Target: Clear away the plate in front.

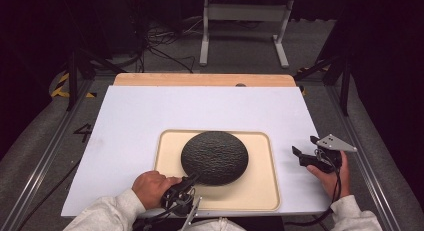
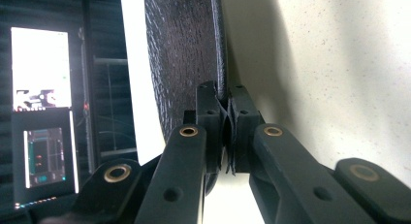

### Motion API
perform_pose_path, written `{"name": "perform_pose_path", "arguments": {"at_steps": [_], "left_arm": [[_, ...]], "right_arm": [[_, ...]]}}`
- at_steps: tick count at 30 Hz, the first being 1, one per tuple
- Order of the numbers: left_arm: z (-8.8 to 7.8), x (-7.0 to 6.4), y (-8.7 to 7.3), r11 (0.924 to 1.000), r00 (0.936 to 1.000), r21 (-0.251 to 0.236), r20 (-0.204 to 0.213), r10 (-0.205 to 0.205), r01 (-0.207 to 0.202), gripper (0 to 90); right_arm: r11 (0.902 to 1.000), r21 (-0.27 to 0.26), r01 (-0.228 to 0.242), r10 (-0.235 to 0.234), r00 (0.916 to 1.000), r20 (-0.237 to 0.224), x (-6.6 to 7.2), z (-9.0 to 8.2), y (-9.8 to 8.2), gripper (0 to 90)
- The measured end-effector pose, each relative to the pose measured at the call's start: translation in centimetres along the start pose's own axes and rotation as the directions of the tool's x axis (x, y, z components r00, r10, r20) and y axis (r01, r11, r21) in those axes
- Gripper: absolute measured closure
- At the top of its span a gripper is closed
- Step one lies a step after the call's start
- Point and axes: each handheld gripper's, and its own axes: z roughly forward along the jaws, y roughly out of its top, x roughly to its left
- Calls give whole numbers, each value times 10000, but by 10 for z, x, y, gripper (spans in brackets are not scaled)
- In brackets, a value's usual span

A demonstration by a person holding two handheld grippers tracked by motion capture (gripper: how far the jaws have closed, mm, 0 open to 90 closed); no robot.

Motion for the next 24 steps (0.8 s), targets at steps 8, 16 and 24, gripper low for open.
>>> {"name": "perform_pose_path", "arguments": {"at_steps": [8,16,24], "left_arm": [[0,1,-7,9962,9960,-227,338,-828,836,836],[2,1,-13,9867,9849,-393,786,-1542,1576,796],[5,1,-18,9769,9680,-290,1445,-2054,2116,747]], "right_arm": [[10000,11,36,-36,10000,-6,1,0,0,199],[10000,8,47,-47,10000,-77,2,0,0,199],[10000,-5,42,-42,9999,-138,2,1,1,199]]}}
